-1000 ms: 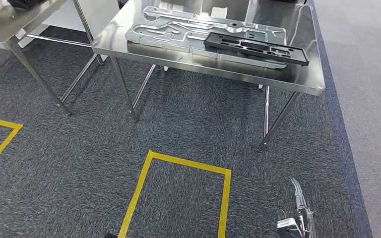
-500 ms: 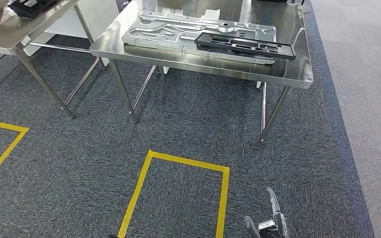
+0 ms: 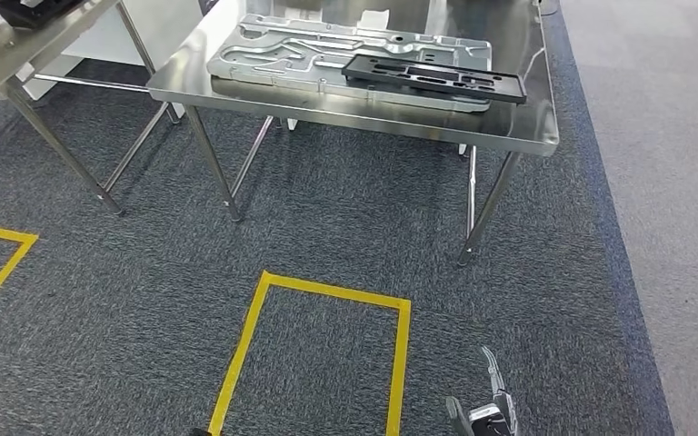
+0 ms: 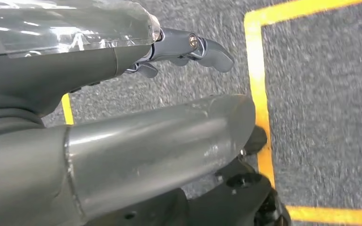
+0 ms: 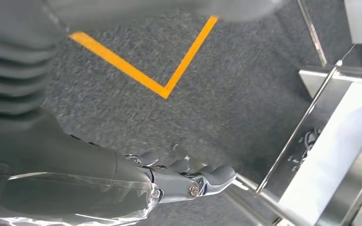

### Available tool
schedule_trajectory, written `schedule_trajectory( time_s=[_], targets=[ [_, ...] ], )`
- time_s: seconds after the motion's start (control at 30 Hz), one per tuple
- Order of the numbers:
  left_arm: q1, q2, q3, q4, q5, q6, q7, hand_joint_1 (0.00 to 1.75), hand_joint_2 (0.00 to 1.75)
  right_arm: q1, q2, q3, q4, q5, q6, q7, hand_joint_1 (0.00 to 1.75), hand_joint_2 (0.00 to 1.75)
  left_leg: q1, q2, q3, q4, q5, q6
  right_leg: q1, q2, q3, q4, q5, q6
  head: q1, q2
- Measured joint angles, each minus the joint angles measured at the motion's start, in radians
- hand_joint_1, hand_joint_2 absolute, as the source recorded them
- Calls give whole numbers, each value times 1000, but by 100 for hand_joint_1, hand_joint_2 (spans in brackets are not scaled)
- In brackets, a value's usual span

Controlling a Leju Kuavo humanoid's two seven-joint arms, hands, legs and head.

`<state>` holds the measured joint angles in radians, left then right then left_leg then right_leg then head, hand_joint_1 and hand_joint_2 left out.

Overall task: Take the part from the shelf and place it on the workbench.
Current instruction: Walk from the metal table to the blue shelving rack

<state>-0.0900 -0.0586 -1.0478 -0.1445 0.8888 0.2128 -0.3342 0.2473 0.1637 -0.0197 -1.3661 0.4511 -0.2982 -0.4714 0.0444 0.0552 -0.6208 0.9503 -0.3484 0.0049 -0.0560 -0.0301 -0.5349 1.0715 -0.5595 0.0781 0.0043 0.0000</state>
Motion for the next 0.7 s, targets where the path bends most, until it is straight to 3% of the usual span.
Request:
schedule_trajectory(
  time_s=[0.03, 0.07, 0.1, 0.2, 0.27, 0.33, 0.37, 0.4, 0.43, 0.47, 0.53, 0.6, 0.67, 0.7],
  targets=[
    [1, 2, 0, 1, 0, 1, 1, 0, 0, -2, 0, 0, 3, 0, 1, 1, 0, 0, 4, 7, -9, 22, -9, -14, -4, -21, 19, -47, 25, 5, 2, 0],
    [2, 3, 0, 1, 0, 2, 1, 0, 0, -5, 0, 0, 5, 0, 2, 2, 0, 0, 6, 14, -14, 39, -19, -28, -5, -36, 28, -72, 38, 1, 2, 0],
    [3, 4, -1, 2, 0, 3, 2, 0, 0, -6, 0, -1, 7, 0, 3, 3, 0, 0, 7, 21, -15, 50, -26, -40, -3, -45, 25, -72, 39, -10, 3, 0],
    [3, 3, -1, 2, 0, 4, 2, 0, 0, -5, 0, -4, 11, -1, 3, 4, 0, 0, 17, 39, -6, 56, -39, -63, 5, -15, 8, -55, 44, -48, -3, 0],
    [3, 3, -1, 2, 0, 3, 2, 0, 0, -6, 0, -4, 14, -1, 3, 5, 0, 0, 20, 9, -25, 113, -95, -65, 8, 5, -1, -55, 54, -65, -8, 0],
    [5, 4, -1, 2, 1, 4, 2, 0, 0, -7, 1, -4, 18, 0, 4, 5, 0, 0, 12, -31, -70, 245, -186, -55, 14, 26, -10, -54, 61, -76, -14, 0],
    [7, 4, -1, 2, 1, 4, 2, 0, 0, -7, 1, -5, 21, 0, 4, 5, 0, 0, 5, -40, -91, 309, -218, -49, 20, 37, -15, -53, 63, -80, -16, 0],
    [8, 4, -1, 2, 2, 4, 2, 0, 0, -6, 1, -5, 23, 1, 4, 6, 0, 0, -1, -45, -100, 348, -232, -41, 26, 50, -18, -52, 65, -82, -17, 0],
    [8, 5, -1, 2, 2, 4, 2, 0, 0, -6, 1, -6, 26, 1, 4, 6, 0, 0, -7, -48, -91, 349, -226, -31, 32, 64, -20, -51, 66, -84, -17, 0],
    [9, 5, -1, 2, 3, 5, 2, 0, 0, -6, 1, -6, 29, 1, 4, 6, 0, 0, -14, -52, -65, 310, -204, -20, 37, 78, -21, -50, 66, -84, -17, 0],
    [9, 7, -1, 3, 4, 5, 2, 0, 0, -6, 1, -7, 32, 1, 6, 7, 0, 0, -24, -89, 10, 179, -151, 6, 44, 103, -21, -48, 66, -83, -16, 0],
    [9, 9, -2, 3, 8, 6, 1, 0, 0, -8, 1, -7, 33, 1, 9, 8, 0, 0, -31, -118, 52, 99, -130, 19, 44, 125, -24, -48, 69, -77, -15, 0],
    [6, 9, -2, 4, 13, 6, 0, 0, 0, -6, 2, -7, 35, 1, 11, 10, 0, 0, -35, -109, 57, 86, -130, 21, 40, 144, -29, -51, 73, -65, -15, 0],
    [4, 8, -2, 4, 14, 6, 0, 0, 0, -5, 1, -7, 35, 1, 11, 11, 0, 0, -34, -97, 60, 79, -127, 24, 38, 139, -30, -50, 72, -60, -15, 0]
  ],
)
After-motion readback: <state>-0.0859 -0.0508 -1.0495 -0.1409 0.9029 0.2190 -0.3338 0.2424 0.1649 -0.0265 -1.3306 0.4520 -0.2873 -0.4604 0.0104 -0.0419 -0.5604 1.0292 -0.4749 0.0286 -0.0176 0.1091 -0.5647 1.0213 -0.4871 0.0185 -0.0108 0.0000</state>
